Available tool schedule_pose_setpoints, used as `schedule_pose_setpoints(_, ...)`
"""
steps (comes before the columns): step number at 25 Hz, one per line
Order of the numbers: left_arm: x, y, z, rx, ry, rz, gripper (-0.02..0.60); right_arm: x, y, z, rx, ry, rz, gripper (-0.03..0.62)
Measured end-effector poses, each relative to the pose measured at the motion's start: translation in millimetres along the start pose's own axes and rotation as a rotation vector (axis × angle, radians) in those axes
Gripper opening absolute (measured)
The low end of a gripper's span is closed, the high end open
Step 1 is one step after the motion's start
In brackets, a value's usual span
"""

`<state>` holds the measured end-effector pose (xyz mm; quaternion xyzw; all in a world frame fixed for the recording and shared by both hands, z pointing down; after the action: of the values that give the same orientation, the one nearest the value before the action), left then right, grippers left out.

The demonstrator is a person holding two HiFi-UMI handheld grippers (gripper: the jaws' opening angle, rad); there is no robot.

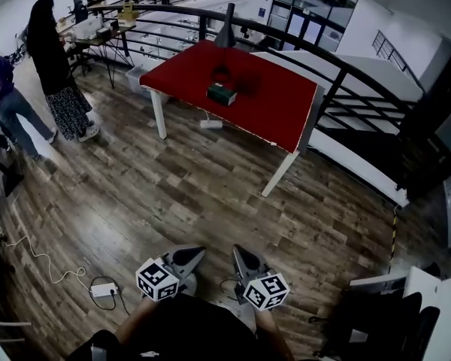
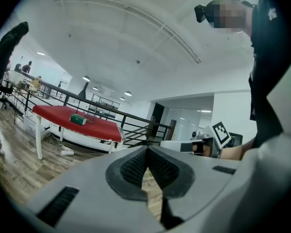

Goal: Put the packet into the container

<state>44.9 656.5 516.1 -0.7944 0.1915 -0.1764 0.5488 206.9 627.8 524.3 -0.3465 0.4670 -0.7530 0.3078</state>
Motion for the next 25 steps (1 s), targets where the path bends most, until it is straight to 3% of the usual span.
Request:
schedule_pose_setpoints(16,0,92,-191,-0.027,-0.006,0.092,0.008,192,82,-4,-0.063,0.001,0.049,0.018)
schedule_pose_setpoints(22,-3,116,-241,0.016,-0.022,0.106,0.008,244,95,-12,-0.093,0.004,0.077,0.018)
schedule_pose_setpoints(25,-5,118,-260,-0.008,-0.02,0.115,0.008,263,98,-18,-0.107,0.016,0.077,0.018)
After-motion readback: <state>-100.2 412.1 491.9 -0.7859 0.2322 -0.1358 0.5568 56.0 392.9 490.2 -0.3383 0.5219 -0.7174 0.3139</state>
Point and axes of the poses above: the fingertips, and each gripper's own axes: x forward along the fingers, z to its right, y out of its top, the point moved 6 cm from there along -x, backward along the fingers, and after that the axes turned 13 degrees about -y, right-handed, at the moved point
